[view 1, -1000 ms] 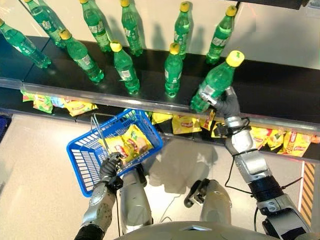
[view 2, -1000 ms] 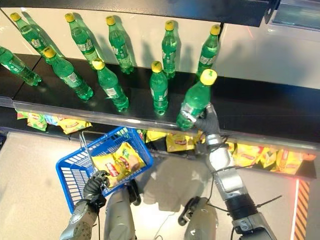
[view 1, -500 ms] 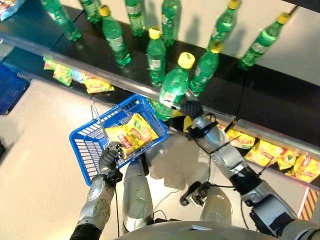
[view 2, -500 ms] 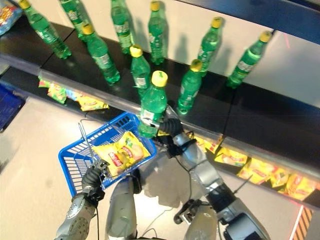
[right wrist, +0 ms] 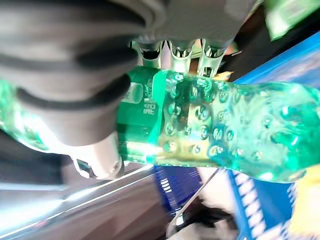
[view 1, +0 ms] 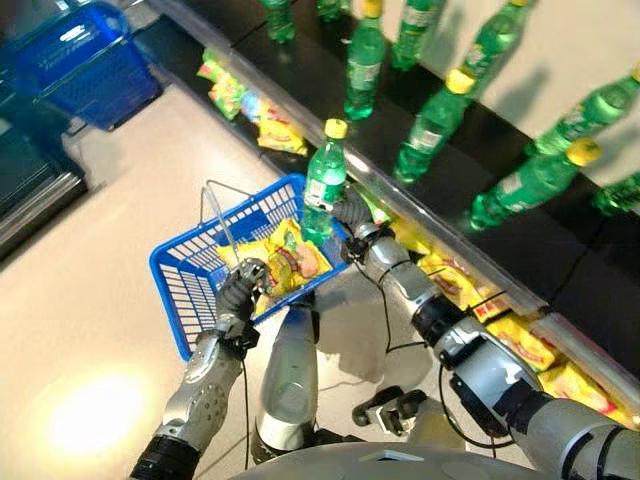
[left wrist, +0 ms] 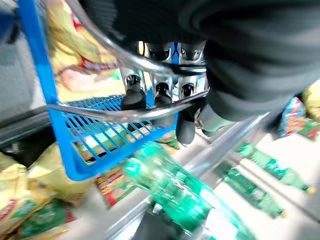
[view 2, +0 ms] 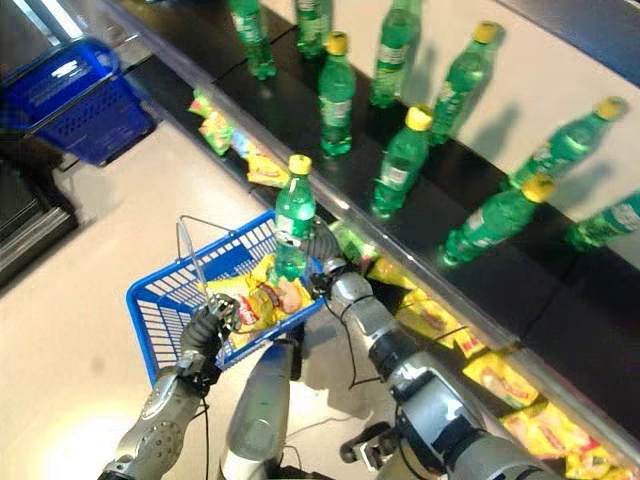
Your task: Pick up the snacks into the basket
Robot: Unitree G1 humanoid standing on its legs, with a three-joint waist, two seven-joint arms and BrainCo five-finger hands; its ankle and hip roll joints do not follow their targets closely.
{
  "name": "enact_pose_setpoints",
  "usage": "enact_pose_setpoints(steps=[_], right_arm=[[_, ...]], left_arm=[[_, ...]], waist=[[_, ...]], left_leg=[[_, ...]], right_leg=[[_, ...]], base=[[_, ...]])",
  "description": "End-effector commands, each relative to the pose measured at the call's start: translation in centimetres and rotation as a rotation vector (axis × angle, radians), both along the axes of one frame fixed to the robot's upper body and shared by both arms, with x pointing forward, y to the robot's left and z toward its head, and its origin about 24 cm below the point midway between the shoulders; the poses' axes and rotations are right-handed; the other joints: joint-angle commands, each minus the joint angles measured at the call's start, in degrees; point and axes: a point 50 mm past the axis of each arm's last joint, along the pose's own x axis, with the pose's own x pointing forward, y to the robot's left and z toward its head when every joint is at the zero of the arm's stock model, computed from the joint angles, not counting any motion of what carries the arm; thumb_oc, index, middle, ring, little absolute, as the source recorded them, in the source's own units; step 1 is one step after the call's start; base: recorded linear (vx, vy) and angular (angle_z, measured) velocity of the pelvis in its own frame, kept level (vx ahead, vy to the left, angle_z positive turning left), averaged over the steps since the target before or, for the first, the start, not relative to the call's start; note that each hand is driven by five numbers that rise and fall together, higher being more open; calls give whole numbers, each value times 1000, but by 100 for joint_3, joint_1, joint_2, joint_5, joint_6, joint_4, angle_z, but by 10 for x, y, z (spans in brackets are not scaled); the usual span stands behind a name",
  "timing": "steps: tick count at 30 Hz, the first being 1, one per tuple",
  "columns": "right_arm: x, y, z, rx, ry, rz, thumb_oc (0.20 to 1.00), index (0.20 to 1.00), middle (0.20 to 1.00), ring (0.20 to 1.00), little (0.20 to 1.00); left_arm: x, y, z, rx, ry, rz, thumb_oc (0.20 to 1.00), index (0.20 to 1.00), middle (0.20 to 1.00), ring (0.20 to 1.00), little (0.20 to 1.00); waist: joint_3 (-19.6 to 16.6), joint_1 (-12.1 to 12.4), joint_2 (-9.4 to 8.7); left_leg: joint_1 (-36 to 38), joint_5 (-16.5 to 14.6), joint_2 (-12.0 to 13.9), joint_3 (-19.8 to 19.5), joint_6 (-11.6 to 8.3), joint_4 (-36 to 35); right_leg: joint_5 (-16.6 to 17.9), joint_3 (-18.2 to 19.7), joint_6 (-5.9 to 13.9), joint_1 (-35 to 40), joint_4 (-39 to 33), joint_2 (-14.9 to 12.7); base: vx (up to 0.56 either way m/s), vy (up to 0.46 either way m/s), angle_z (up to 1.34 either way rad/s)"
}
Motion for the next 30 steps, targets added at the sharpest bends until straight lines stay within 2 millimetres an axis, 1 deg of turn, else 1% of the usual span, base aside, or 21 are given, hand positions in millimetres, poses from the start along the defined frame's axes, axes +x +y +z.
enact_pose_setpoints(steps=[1,2,4,5,8,9,10,11,14,15,17,22,24,30], right_arm=[[14,19,50,66,-179,15,200,200,200,200,200],[19,16,46,-3,-166,1,200,200,200,200,200],[22,15,38,-110,-151,6,200,200,200,200,200],[24,14,35,-121,-132,-2,200,200,200,200,200],[27,7,17,-156,-30,-26,200,200,200,200,200],[28,7,17,-156,-31,-26,200,200,200,200,200],[28,6,11,-175,-4,-33,200,200,200,200,200],[27,2,2,-206,42,-40,200,200,200,200,200],[26,1,-7,-225,92,-34,200,200,200,200,200],[26,0,-7,-225,91,-34,200,200,200,200,200],[21,4,-17,-209,140,-18,200,200,200,200,200],[15,13,-25,-237,163,31,200,200,200,200,200],[15,15,-25,-236,164,33,200,200,200,200,200],[9,22,-33,-267,194,86,200,200,200,200,200]], left_arm=[[8,-27,71,-59,-367,-170,200,200,200,200,200],[8,-32,77,-70,-394,-206,200,200,200,200,200],[6,-39,84,-81,-422,-259,200,200,200,200,200],[6,-42,86,-86,-430,-276,200,200,200,200,200],[5,-54,95,-121,-463,-350,200,200,200,200,200],[5,-54,95,-121,-463,-350,200,200,200,200,200],[4,-58,99,-139,-476,-369,200,200,200,200,200],[4,-65,102,-181,-482,-401,200,200,200,200,200],[4,-74,103,-218,-476,-445,200,200,200,200,200],[4,-74,103,-218,-477,-446,200,200,200,200,200],[3,-81,105,-258,-469,-480,200,200,200,200,200],[1,-89,107,-286,-465,-525,200,200,200,200,200],[1,-90,108,-291,-465,-535,200,200,200,200,200],[-1,-104,109,-306,-453,-617,200,200,200,200,200]], waist=[[-315,199,293],[-290,292,335],[-257,368,383],[-244,402,403],[-198,507,482],[-197,509,481],[-191,540,511],[-154,597,553],[-123,628,621],[-120,633,621],[-91,624,647],[-94,618,638],[-92,611,639],[-126,608,637]], left_leg=[[21,-444,280,-127,-198,397],[-40,-430,218,-201,-192,405],[-98,-405,182,-279,-200,411],[-122,-392,174,-294,-205,415],[-170,-388,159,-329,-200,441],[-171,-388,160,-329,-200,442],[-192,-390,153,-338,-192,454],[-228,-396,147,-353,-180,473],[-240,-400,153,-353,-169,482],[-240,-400,154,-351,-169,483],[-235,-405,164,-345,-154,515],[-215,-435,171,-335,-129,521],[-217,-444,169,-336,-125,529],[-220,-436,140,-360,-115,488]], right_leg=[[1257,-113,80,-344,-504,-57],[1248,-187,84,-311,-486,-70],[1223,-251,83,-313,-444,-80],[1204,-263,82,-315,-429,-74],[1179,-305,96,-360,-377,-73],[1179,-304,96,-361,-376,-73],[1171,-308,102,-389,-358,-84],[1164,-316,109,-419,-326,-96],[1141,-292,108,-475,-286,-108],[1141,-289,107,-477,-284,-108],[1134,-227,102,-518,-248,-98],[1136,-149,106,-564,-232,-107],[1135,-140,107,-580,-215,-116],[1123,-151,122,-585,-198,-120]], base=[[1,-35,41],[0,-34,34],[0,-29,38],[-1,-4,43],[-10,13,25],[-23,7,5],[0,0,0],[-34,4,2],[-11,3,1],[0,0,0],[0,0,0],[0,0,0],[0,0,0],[0,0,0]])
